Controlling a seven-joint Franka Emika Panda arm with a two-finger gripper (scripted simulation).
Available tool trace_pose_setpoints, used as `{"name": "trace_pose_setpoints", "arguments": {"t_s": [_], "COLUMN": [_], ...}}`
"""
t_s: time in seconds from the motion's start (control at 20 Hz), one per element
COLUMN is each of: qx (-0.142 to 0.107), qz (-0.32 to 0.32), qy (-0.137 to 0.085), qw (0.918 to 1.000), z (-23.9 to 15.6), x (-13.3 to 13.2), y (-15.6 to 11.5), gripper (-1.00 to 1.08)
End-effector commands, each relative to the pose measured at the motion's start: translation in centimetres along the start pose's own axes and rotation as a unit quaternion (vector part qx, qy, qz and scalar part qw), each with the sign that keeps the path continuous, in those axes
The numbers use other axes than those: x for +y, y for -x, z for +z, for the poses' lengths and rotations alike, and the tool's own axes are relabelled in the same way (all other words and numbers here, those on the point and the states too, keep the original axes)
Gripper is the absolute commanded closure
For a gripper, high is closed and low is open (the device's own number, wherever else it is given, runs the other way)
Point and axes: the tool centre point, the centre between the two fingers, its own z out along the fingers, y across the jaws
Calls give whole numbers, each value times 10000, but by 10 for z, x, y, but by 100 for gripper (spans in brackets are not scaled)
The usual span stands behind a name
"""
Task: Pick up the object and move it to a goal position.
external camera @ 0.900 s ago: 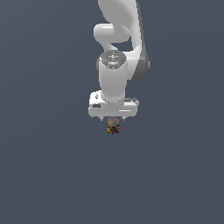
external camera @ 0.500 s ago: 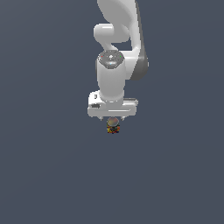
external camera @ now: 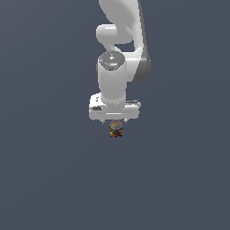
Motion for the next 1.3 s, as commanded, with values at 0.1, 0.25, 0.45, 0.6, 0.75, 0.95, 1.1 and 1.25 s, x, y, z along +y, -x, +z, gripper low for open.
{"name": "trace_pose_setpoints", "arguments": {"t_s": [0.1, 0.25, 0.45, 0.6, 0.75, 0.95, 1.1, 1.25], "qx": [3, 11, 27, 42, 54, 64, 67, 61], "qz": [-31, -85, -197, -305, -393, -468, -492, -484], "qy": [7, 22, 48, 71, 86, 98, 102, 100], "qw": [10000, 10000, 9998, 9995, 9992, 9988, 9987, 9988], "z": [5, 13, 29, 43, 54, 63, 66, 66], "x": [0, -1, -3, -4, -6, -7, -8, -7], "y": [2, 7, 16, 25, 33, 40, 42, 42], "gripper": [-92, -92, -92, -92, -92, -92, -92, -92]}}
